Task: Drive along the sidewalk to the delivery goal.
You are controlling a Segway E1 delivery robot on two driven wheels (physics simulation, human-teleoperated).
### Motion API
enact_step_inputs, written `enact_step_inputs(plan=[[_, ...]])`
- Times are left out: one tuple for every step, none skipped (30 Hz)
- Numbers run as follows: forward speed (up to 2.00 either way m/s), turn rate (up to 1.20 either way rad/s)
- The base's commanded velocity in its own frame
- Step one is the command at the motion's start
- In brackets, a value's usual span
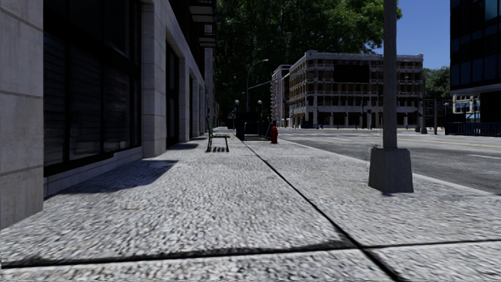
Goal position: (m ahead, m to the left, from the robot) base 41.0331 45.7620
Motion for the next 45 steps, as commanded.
enact_step_inputs(plan=[[1.95, 0.00], [1.95, 0.00], [1.95, 0.00], [1.95, 0.00], [1.95, 0.00], [1.95, 0.00], [1.95, 0.00], [1.95, 0.00], [1.95, 0.00], [1.96, 0.00], [1.96, 0.00], [1.96, 0.00], [2.00, 0.00], [1.99, 0.00], [1.99, 0.00], [1.99, 0.00], [1.99, 0.00], [1.99, 0.00], [1.99, 0.00], [1.99, 0.00], [1.99, 0.00], [1.99, 0.00], [1.99, 0.00], [1.99, 0.00], [1.99, 0.00], [1.99, 0.00], [1.99, 0.00], [1.99, 0.00], [1.99, 0.00], [1.99, 0.00], [1.99, 0.00], [1.99, 0.00], [1.99, 0.00], [1.99, 0.00], [1.99, 0.00], [1.99, 0.00], [1.99, 0.00], [1.99, 0.00], [1.99, 0.00], [1.99, 0.00], [1.99, 0.00], [1.99, 0.00], [1.99, 0.00], [1.99, 0.00], [1.99, 0.00]])
